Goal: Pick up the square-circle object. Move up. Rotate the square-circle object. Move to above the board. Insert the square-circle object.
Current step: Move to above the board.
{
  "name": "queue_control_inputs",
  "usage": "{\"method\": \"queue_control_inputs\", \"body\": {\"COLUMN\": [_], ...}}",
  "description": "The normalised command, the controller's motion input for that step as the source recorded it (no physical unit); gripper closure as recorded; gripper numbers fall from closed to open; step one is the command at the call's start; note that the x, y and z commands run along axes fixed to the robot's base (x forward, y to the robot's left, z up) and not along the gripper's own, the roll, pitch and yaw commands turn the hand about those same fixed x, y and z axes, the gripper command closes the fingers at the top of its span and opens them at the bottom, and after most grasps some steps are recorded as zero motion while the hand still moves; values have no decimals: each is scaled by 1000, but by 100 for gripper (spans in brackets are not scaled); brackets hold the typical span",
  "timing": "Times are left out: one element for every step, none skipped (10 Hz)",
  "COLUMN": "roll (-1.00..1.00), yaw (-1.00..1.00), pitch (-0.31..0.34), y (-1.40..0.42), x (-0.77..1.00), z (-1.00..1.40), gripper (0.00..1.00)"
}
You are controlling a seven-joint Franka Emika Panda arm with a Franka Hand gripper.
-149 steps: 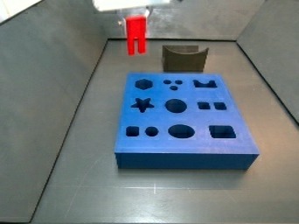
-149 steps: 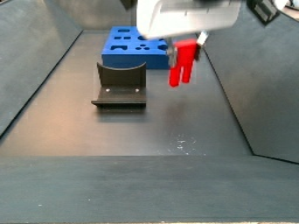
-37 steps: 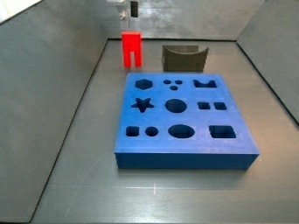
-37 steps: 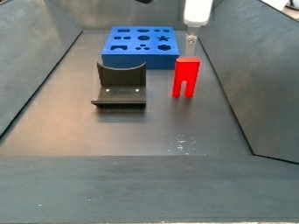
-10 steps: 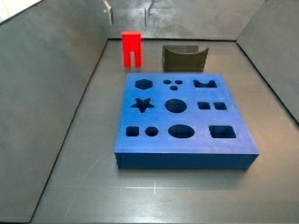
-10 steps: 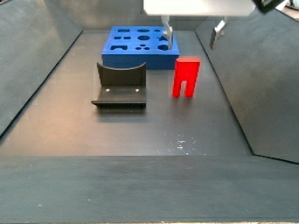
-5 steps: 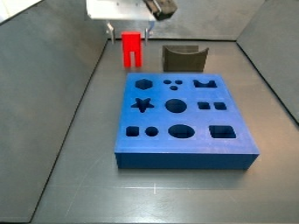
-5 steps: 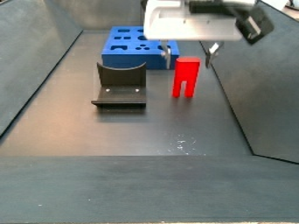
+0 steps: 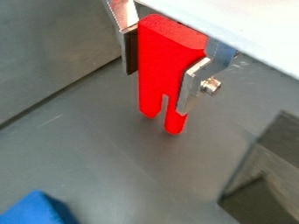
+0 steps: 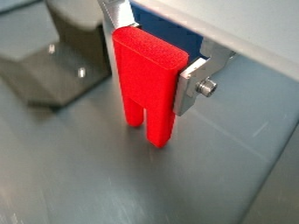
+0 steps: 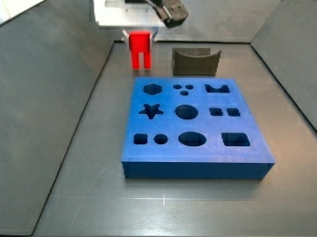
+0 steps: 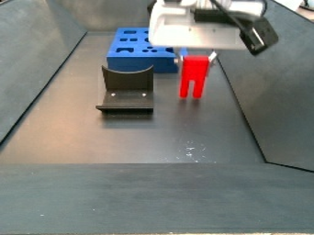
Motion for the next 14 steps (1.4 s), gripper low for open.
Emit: {"method": "queue_control_inputs", "body": {"roll": [-97,-93,-90,-87,-84,-81,-79,-78,-78,-78,-78,-77,-72,-68], "yaw": [-266,-156,-103,-68,-47,-28,-15,0,11,16,16,20,21,23], "pitch": [-66,-12,23,48,65,78,79,84,86,87,86,87,89,91], "y": [-127,-122,-118,-112,-107,-103,-101,-97,-93,-86,-84,-80,-77,-72], "x": [154,148,144,141,139,134,131,126,121,115,113,107,101,95], "z": [1000,1000,1000,1000,1000,1000,1000,1000,1000,1000,1000,1000,1000,1000], "gripper": [100,100,100,100,100,100,100,100,100,100,100,100,100,100]}}
